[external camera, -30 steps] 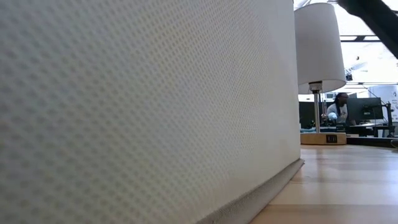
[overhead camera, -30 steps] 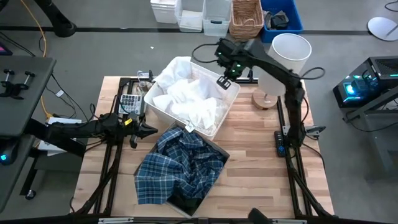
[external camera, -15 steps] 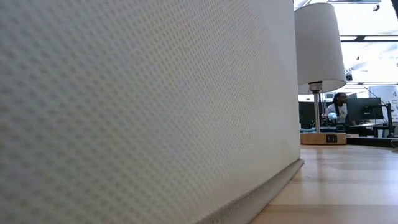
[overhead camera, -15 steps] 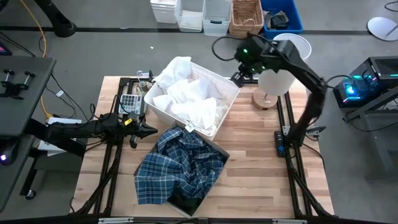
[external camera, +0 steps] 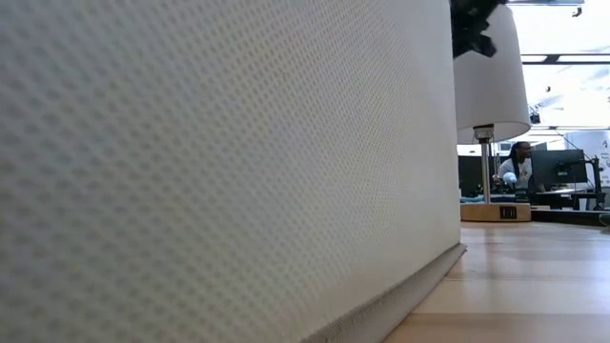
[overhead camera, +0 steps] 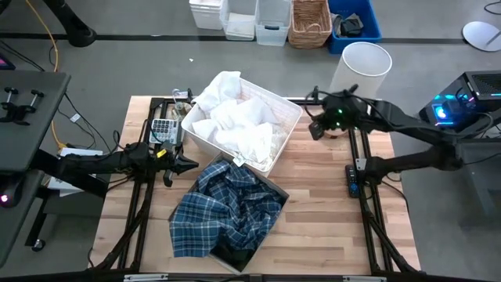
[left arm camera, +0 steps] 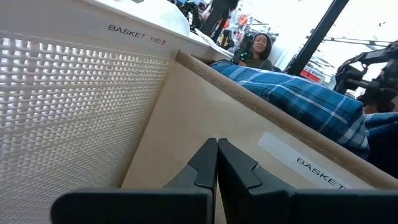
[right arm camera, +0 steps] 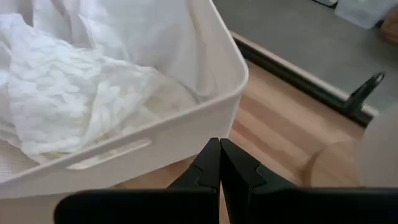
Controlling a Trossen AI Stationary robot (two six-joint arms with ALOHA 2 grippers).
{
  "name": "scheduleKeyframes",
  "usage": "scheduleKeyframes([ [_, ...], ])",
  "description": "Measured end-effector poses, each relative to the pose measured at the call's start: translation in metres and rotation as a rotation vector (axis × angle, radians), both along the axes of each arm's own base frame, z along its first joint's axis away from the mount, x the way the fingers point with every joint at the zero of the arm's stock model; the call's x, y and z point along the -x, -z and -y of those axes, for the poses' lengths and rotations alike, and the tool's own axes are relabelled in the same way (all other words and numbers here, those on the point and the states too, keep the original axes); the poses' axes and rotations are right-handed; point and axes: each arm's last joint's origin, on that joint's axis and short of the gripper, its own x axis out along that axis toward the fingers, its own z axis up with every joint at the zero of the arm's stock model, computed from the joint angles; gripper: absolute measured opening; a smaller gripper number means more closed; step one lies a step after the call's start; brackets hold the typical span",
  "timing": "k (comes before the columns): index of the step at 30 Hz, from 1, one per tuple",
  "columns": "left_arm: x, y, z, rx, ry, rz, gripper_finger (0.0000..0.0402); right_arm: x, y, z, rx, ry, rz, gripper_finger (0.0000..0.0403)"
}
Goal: Sort clothes
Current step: Return to Home Position
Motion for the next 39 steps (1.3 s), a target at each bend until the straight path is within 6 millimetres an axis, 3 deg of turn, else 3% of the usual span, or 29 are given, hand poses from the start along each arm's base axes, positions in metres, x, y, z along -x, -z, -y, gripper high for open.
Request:
scheduleKeyframes([
  [7,0.000,0.000,0.000,0.000,0.000,0.000,0.0001,0.012,0.006,-0.001,0.039,0.107,0.045,0.0000],
  [21,0.000,0.000,0.000,0.000,0.000,0.000,0.0001,0.010,0.010,0.004,0.119,0.263,-0.002,0.0000],
  [24,0.000,0.000,0.000,0.000,0.000,0.000,0.0001,-0.004,0.014,0.013,0.101,0.245,0.027,0.0000],
  [29,0.000,0.000,0.000,0.000,-0.001,0.000,0.0001,-0.043,0.019,0.027,0.069,0.179,0.180,0.0000],
  [39,0.000,0.000,0.000,0.000,-0.001,0.000,0.0001,-0.092,0.055,0.073,0.119,0.326,0.249,0.0000],
])
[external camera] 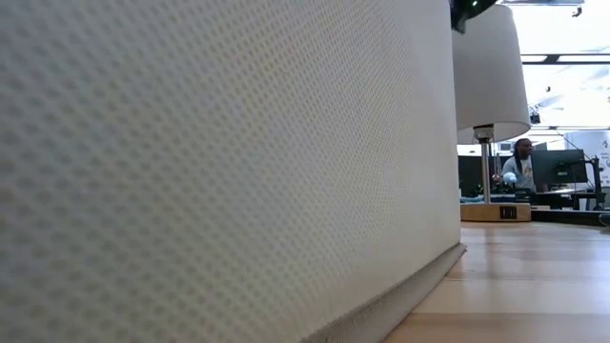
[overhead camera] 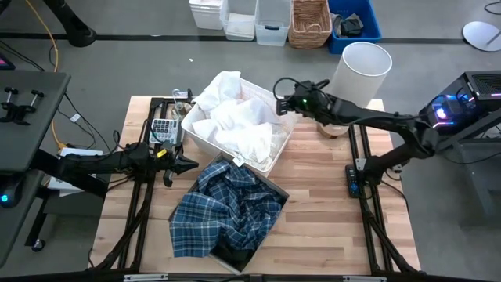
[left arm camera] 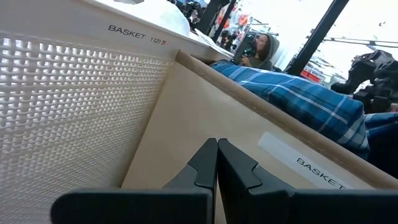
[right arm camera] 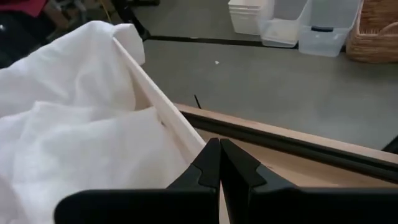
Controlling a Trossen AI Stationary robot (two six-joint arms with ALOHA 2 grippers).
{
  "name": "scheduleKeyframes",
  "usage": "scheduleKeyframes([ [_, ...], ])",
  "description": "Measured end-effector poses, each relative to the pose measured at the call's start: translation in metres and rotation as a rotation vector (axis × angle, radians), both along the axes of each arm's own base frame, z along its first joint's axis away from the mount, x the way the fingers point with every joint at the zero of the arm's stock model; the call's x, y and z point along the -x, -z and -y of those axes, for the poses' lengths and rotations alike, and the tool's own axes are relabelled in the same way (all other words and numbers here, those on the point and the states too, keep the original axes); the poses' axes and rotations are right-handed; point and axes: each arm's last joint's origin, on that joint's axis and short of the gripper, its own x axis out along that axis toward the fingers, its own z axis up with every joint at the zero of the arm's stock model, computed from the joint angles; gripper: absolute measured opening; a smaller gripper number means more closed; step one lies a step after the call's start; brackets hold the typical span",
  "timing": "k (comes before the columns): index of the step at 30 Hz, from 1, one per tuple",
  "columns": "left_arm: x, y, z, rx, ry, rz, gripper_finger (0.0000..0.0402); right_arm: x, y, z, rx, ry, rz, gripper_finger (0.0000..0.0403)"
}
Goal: Sort clothes
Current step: Return to Home Position, then adjust the white bin
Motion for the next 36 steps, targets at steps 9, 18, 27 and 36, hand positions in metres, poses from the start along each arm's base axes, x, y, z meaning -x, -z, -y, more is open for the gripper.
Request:
scheduleKeyframes([
  [9,0.000,0.000,0.000,0.000,0.000,0.000,0.0001,-0.005,0.008,0.001,-0.059,-0.024,0.000,0.0000],
  [18,0.000,0.000,0.000,0.000,0.001,0.000,0.0001,0.009,-0.002,-0.039,-0.141,-0.176,-0.094,0.0000],
  [27,0.000,0.000,0.000,0.000,0.000,0.000,0.0001,0.023,-0.012,-0.095,-0.191,-0.382,-0.167,0.0000],
  [36,0.000,0.000,0.000,0.000,0.002,0.000,0.0001,0.083,-0.048,-0.140,-0.144,-0.442,-0.098,0.0000],
])
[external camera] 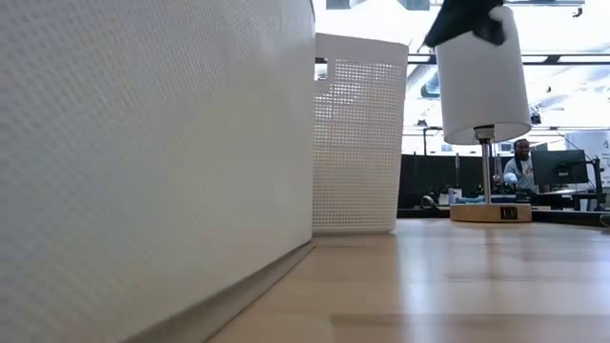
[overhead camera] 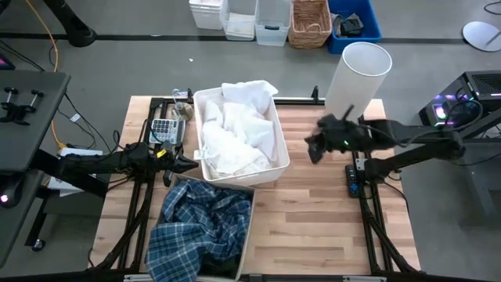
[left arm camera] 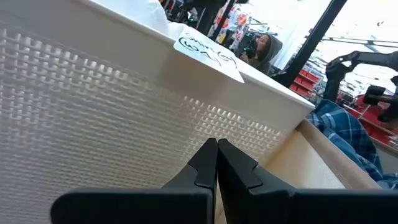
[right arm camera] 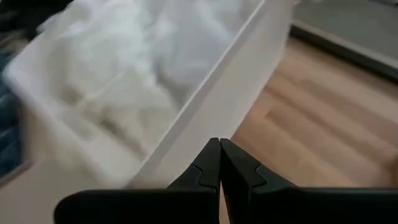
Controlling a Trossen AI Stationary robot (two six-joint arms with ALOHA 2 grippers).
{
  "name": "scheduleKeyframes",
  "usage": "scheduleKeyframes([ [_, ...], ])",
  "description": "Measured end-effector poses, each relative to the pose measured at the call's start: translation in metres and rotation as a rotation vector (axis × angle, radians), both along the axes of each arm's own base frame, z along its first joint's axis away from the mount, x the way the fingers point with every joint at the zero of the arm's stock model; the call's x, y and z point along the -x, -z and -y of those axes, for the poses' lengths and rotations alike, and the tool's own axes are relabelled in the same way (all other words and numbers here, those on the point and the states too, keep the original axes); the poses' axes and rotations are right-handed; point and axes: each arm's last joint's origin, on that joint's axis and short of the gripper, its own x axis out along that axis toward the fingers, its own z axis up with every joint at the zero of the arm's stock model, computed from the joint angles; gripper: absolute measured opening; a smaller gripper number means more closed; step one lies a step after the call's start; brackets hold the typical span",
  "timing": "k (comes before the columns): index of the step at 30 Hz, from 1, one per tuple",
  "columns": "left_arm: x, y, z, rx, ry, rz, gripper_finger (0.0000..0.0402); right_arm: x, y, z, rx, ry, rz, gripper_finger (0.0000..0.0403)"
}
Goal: Sort clothes
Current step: Adjust the white bin
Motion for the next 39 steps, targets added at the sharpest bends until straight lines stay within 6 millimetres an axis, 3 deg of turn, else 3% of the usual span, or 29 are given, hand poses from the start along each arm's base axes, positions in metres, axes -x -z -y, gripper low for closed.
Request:
scheduleKeyframes([
  [3,0.000,0.000,0.000,0.000,0.000,0.000,0.0001,0.010,-0.002,-0.015,-0.010,-0.035,0.000,0.0000],
  [6,0.000,0.000,0.000,0.000,0.000,0.000,0.0001,0.008,-0.001,-0.026,0.038,-0.032,0.016,0.0000],
  [12,0.000,0.000,0.000,0.000,-0.001,0.000,0.0001,-0.025,-0.010,-0.019,0.176,0.058,0.178,0.0000],
  [15,0.000,0.000,0.000,0.000,-0.001,0.000,0.0001,-0.041,-0.007,0.004,0.172,0.127,0.196,0.0000],
  [19,0.000,0.000,0.000,0.000,-0.001,0.000,0.0001,-0.056,-0.001,0.054,0.109,0.234,0.240,0.0000],
  [26,0.000,0.000,0.000,0.000,-0.001,0.000,0.0001,-0.068,0.018,0.121,0.011,0.329,0.276,0.0007],
  [31,0.000,0.000,0.000,0.000,-0.001,0.000,0.0001,-0.069,0.030,0.147,-0.040,0.220,0.246,0.0066],
  [39,0.000,0.000,0.000,0.000,-0.002,0.000,0.0001,-0.067,0.035,0.159,0.272,-0.039,0.043,0.0197],
])
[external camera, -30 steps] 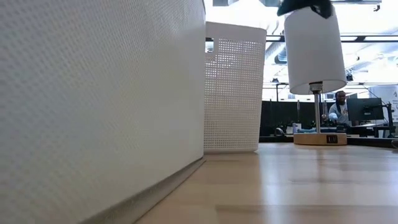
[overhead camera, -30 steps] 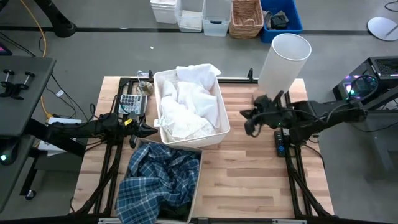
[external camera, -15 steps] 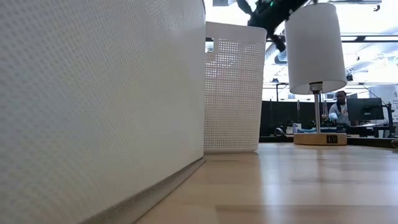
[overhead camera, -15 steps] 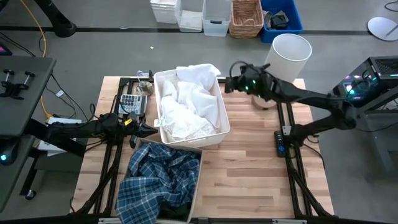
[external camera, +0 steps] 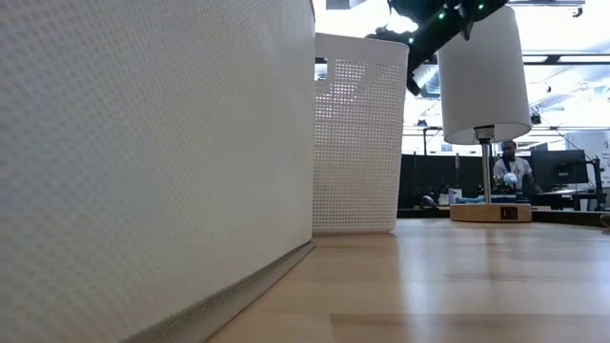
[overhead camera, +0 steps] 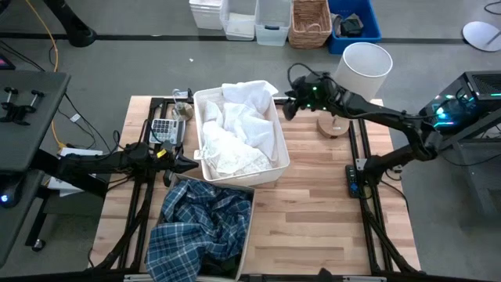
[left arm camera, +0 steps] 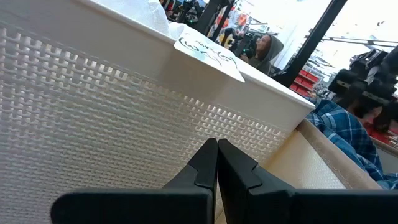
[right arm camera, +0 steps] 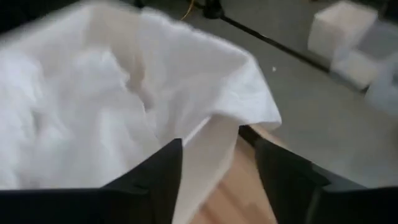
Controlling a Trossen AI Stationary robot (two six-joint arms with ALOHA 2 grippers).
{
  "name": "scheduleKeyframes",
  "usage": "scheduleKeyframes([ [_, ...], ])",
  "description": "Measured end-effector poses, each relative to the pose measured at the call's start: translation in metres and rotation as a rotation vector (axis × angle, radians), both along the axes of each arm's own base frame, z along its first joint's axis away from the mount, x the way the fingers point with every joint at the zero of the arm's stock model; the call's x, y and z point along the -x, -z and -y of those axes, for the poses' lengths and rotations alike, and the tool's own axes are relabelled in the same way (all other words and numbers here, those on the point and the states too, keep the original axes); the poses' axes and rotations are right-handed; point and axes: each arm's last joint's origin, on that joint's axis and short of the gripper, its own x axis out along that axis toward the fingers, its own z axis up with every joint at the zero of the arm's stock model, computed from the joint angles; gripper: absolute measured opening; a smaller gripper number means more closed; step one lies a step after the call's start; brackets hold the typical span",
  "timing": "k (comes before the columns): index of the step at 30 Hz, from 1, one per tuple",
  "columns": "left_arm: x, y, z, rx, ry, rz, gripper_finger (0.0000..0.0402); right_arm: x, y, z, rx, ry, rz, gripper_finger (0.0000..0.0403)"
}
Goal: Sort clothes
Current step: Adjust the white bin
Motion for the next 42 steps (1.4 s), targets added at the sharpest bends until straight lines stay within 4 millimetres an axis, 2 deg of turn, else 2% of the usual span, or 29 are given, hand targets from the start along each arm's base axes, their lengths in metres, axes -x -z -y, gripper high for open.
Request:
scheduleKeyframes([
  [4,0.000,0.000,0.000,0.000,0.000,0.000,0.0001,-0.013,0.019,0.009,0.150,-0.051,-0.160,0.0224],
  [9,0.000,0.000,0.000,0.000,0.000,0.000,0.0001,-0.018,0.043,0.024,0.209,-0.022,-0.329,0.0223],
  [14,0.000,0.000,0.000,0.000,0.000,0.000,0.0001,-0.029,0.045,0.039,0.376,-0.018,-0.318,0.0211],
  [20,0.000,0.000,0.000,0.000,0.000,0.000,0.0001,-0.040,0.068,0.057,0.402,0.000,-0.319,0.0204],
  [25,0.000,0.000,0.000,0.000,0.000,0.000,0.0001,-0.050,0.068,0.066,0.506,0.056,-0.254,0.0197],
  [29,0.000,0.000,0.000,0.000,0.000,0.000,0.0001,-0.053,0.063,0.066,0.548,0.007,-0.190,0.0160],
  [37,0.000,0.000,0.000,0.000,0.000,0.000,0.0001,-0.059,0.056,0.062,0.562,-0.161,-0.052,0.0035],
  [39,0.000,0.000,0.000,0.000,0.000,0.000,0.0001,-0.060,0.053,0.063,0.580,-0.149,-0.023,0.0022],
  [42,0.000,0.000,0.000,0.000,0.000,0.000,0.0001,-0.060,0.051,0.063,0.575,-0.131,0.006,0.0023],
])
